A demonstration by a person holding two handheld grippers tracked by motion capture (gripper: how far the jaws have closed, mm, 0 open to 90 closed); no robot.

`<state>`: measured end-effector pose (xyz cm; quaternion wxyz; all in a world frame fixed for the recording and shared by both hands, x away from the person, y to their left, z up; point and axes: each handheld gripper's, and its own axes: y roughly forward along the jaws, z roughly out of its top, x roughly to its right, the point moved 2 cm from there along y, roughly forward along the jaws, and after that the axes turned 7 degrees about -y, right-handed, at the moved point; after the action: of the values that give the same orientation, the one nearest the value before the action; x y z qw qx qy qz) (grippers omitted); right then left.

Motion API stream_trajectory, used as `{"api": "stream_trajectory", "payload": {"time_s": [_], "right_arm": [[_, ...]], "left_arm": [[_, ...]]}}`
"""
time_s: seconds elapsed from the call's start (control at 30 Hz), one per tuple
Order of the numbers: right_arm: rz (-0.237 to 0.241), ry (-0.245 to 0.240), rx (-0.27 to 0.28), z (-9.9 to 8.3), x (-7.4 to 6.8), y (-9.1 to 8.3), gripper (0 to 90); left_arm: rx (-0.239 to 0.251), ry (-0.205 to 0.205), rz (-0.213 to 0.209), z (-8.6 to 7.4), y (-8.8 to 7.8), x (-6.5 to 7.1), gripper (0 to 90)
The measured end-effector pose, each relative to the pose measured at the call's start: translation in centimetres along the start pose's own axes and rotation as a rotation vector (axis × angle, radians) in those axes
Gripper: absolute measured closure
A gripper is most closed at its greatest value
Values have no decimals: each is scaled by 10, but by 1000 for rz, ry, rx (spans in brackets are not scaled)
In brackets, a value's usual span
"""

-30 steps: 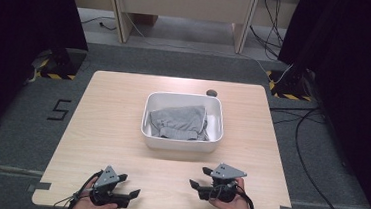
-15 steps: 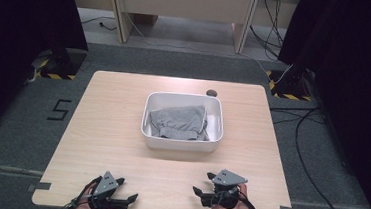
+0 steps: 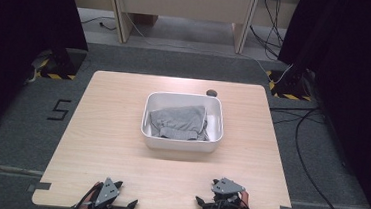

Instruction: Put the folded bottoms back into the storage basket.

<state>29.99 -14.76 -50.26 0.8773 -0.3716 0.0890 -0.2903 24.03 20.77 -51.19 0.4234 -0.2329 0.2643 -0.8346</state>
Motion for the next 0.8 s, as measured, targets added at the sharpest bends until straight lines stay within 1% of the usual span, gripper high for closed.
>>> {"api": "stream_trajectory", "payload": {"time_s": [0.13,0.3,0.8], "right_arm": [[-1,-6,18,-4,-4,-2,144],[4,-14,42,-8,-7,-4,137],[7,-20,58,-10,-7,-4,137]], "left_arm": [[-1,-2,5,-2,-1,3,129],[-3,9,1,-4,-1,5,76],[-1,7,-3,-5,-1,6,61]]}}
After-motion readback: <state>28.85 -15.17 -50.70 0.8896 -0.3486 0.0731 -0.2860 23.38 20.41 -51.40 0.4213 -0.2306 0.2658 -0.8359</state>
